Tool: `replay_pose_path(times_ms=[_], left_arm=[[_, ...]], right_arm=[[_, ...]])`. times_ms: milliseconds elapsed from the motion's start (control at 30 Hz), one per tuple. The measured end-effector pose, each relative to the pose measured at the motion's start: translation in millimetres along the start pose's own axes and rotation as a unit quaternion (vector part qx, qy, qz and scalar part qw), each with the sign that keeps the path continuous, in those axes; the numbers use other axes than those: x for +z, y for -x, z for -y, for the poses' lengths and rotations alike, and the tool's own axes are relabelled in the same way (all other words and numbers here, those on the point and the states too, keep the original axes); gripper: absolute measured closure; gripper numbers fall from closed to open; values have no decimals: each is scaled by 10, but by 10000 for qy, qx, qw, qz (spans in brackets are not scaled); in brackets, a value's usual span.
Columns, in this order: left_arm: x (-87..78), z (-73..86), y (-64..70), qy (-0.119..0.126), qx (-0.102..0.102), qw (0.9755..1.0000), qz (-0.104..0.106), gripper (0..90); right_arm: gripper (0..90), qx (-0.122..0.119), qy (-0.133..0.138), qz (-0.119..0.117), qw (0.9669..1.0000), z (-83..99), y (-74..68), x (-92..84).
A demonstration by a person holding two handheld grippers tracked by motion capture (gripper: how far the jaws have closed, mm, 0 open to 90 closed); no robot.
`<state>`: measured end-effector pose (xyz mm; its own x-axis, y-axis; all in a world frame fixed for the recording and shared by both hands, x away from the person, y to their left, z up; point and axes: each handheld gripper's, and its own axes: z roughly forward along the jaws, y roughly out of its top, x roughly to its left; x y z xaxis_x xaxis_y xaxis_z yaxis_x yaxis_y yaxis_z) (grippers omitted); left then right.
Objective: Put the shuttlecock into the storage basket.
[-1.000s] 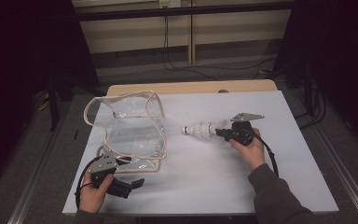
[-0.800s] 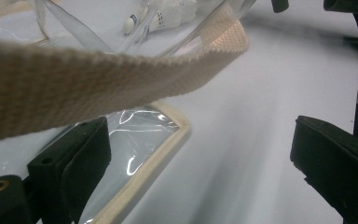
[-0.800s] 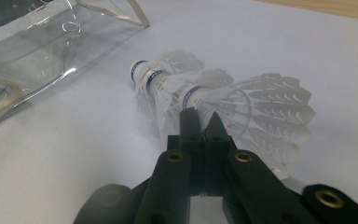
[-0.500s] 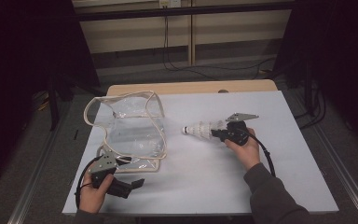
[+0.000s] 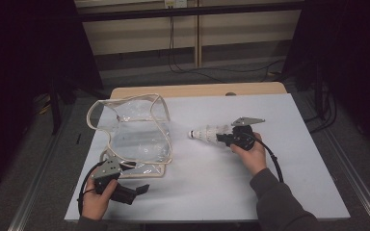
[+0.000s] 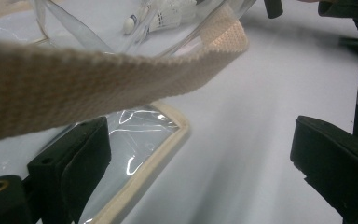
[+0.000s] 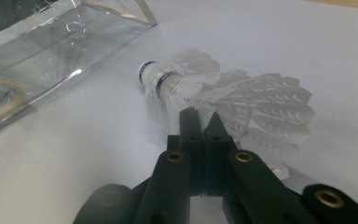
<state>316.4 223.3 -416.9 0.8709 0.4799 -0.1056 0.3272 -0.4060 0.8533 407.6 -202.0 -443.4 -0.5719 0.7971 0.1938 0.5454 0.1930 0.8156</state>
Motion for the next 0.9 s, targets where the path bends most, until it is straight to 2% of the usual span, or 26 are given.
replay_pose_path(times_ms=[900], left_arm=[[1, -1, -3, -10, 0, 10000, -2, 49]], right_arm=[[900, 128, 129, -129, 9998, -3, -47, 86]])
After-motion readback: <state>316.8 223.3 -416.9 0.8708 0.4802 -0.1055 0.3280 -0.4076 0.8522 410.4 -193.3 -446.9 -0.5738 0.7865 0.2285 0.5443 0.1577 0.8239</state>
